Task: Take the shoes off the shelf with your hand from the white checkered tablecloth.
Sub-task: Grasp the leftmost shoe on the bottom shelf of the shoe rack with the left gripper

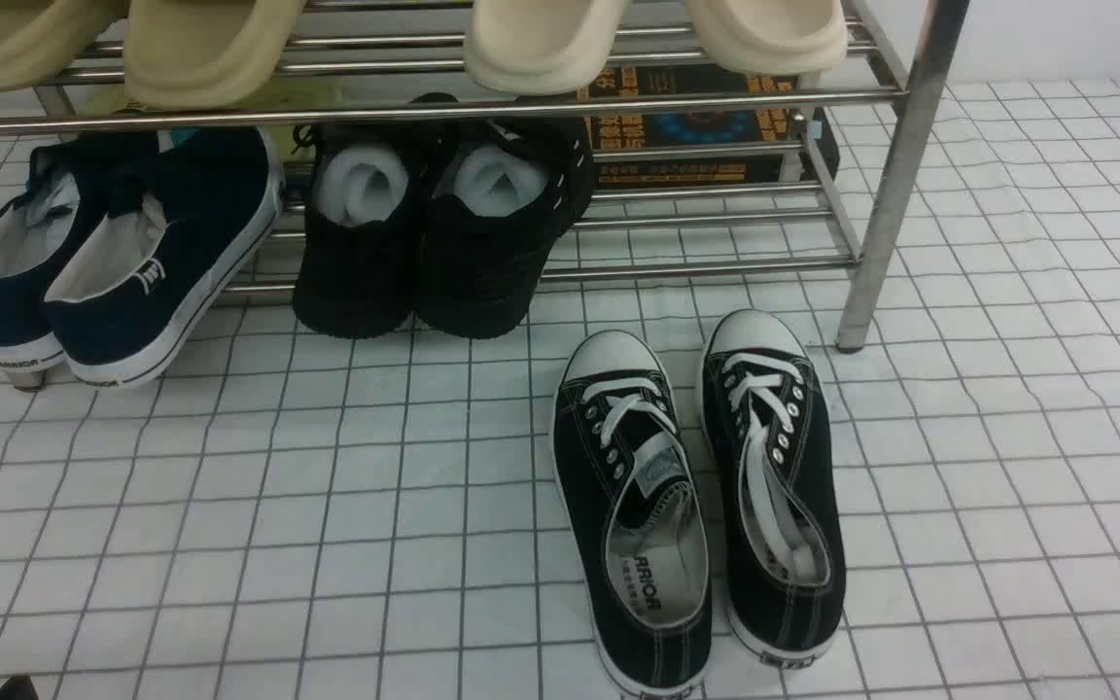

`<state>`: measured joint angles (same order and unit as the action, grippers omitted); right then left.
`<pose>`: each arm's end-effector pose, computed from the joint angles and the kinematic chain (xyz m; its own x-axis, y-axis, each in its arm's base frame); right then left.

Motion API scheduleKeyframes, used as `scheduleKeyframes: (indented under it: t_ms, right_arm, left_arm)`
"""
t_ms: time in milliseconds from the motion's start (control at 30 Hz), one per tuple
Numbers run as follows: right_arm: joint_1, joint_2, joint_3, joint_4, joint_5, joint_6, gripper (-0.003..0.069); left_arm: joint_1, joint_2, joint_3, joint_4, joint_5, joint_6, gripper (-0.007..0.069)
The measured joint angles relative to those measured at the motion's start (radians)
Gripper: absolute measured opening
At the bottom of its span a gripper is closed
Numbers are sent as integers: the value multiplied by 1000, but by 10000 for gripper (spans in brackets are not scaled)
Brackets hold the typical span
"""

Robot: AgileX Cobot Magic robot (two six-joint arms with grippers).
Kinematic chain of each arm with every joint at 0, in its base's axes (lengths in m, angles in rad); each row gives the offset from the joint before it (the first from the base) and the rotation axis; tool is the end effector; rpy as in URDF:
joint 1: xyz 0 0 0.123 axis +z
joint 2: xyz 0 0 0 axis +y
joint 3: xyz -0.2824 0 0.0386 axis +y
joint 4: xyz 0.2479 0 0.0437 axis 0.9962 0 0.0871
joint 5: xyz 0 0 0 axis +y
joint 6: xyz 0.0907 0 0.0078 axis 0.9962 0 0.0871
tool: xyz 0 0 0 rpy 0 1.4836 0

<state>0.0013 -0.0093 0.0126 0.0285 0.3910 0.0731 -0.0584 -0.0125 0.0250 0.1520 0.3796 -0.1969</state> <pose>0.0520 0.0011 0.1742 -0.3018 0.0989 -0.9482 0.0184 0.9950 0.0979 0.0525 0.0021 0.1716 -0.2957 -0.0383 -0.9545 -0.0117 0.9993 -0.0364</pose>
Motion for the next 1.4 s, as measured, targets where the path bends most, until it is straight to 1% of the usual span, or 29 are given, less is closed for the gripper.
scheduleKeyframes:
  t_ms: [700, 767, 833, 900, 933, 967, 1000, 1033, 1067, 1133, 1200, 1267, 1300, 1333, 1367, 1400]
  right_arm:
    - [0, 0, 0, 0, 0, 0, 147]
    - [0, 0, 0, 0, 0, 0, 147]
    - [0, 0, 0, 0, 0, 0, 150]
    - [0, 0, 0, 0, 0, 0, 152]
    - [0, 0, 0, 0, 0, 0, 152]
    - [0, 0, 0, 0, 0, 0, 152]
    - [0, 0, 0, 0, 0, 0, 152]
    - [0, 0, 0, 0, 0, 0, 152]
    - [0, 0, 0, 0, 0, 0, 152]
    - [0, 0, 0, 0, 0, 0, 153]
    - [0, 0, 0, -1, 0, 0, 155]
    - [0, 0, 0, -3, 0, 0, 155]
    - [0, 0, 0, -3, 0, 0, 155]
    - [0, 0, 0, -3, 0, 0, 155]
    - [0, 0, 0, -3, 0, 0, 155]
    - [0, 0, 0, -3, 0, 0, 155]
  left_arm:
    - [0, 0, 0, -4, 0, -7, 240]
    - [0, 0, 0, -69, -4, -63, 240]
    - [0, 0, 0, -183, -6, -172, 240]
    - [0, 0, 0, -368, -5, -330, 240]
    - [0, 0, 0, -403, -5, -346, 240]
    - [0, 0, 1, -504, -1, -447, 240]
    - [0, 0, 2, -601, 2, -522, 240]
    - [0, 0, 2, -601, 2, -533, 240]
    - [0, 0, 2, -670, 0, -598, 240]
    - [0, 0, 3, -705, -31, -664, 240]
    - [0, 0, 4, -710, -104, -682, 240]
    - [0, 0, 4, -692, -170, -648, 233]
    - [0, 0, 3, -680, -208, -619, 220]
    - [0, 0, -25, -671, -225, -574, 185]
    - [0, 0, -46, -666, -225, -542, 158]
    - [0, 1, -63, -665, -225, -534, 150]
